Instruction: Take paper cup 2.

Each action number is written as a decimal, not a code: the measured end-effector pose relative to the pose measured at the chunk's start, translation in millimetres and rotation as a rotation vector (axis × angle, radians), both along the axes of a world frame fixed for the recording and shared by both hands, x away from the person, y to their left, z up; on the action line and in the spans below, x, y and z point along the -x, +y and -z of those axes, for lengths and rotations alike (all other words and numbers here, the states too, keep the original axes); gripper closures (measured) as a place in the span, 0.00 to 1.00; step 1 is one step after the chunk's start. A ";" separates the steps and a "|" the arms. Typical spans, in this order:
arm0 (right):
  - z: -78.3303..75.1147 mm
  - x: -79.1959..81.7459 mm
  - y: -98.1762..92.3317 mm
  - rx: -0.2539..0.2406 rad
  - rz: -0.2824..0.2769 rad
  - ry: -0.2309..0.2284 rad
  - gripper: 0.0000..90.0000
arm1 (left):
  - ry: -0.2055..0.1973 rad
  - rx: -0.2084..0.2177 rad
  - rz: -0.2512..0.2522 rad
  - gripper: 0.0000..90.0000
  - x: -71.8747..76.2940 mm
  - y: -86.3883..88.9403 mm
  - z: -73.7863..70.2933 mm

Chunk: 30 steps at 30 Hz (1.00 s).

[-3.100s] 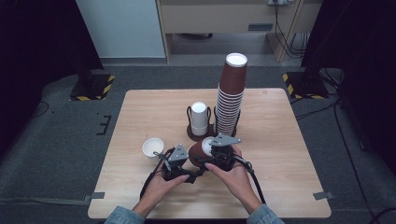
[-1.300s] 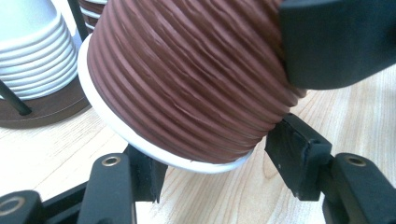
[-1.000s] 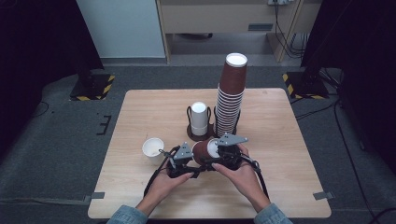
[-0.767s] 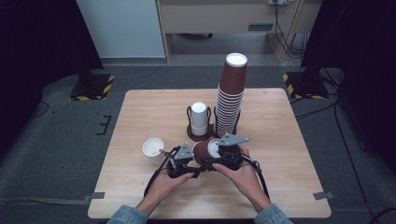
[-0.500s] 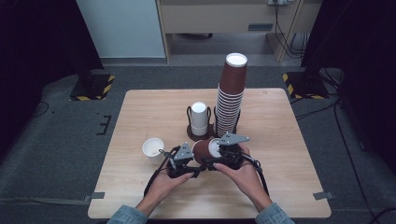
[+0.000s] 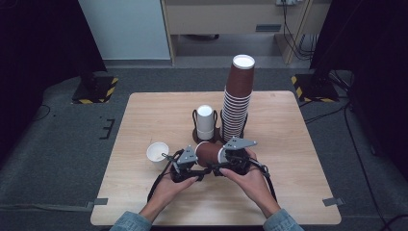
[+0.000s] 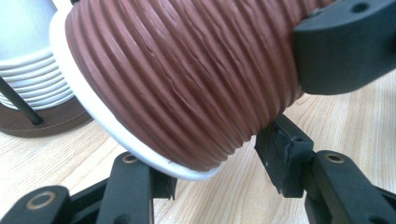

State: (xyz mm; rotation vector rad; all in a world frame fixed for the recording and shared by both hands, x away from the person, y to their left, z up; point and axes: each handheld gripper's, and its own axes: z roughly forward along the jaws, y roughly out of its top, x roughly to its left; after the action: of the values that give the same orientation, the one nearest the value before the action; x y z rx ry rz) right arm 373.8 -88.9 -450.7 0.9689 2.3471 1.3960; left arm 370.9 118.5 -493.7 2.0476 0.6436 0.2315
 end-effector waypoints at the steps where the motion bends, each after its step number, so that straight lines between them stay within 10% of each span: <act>1: -0.3 0.5 0.2 -0.001 0.000 0.000 0.17 | 0.000 0.000 0.002 0.55 0.1 -0.5 0.0; 30: 3.7 3.0 -19.2 -0.011 0.009 0.009 0.18 | -0.019 -0.017 -0.063 0.56 -7.9 0.1 -1.1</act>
State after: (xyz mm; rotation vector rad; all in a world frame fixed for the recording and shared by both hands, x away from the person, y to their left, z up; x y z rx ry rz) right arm 370.8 -108.1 -454.4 0.9891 2.3410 1.4056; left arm 378.8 118.6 -492.6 2.0405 0.6972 0.2942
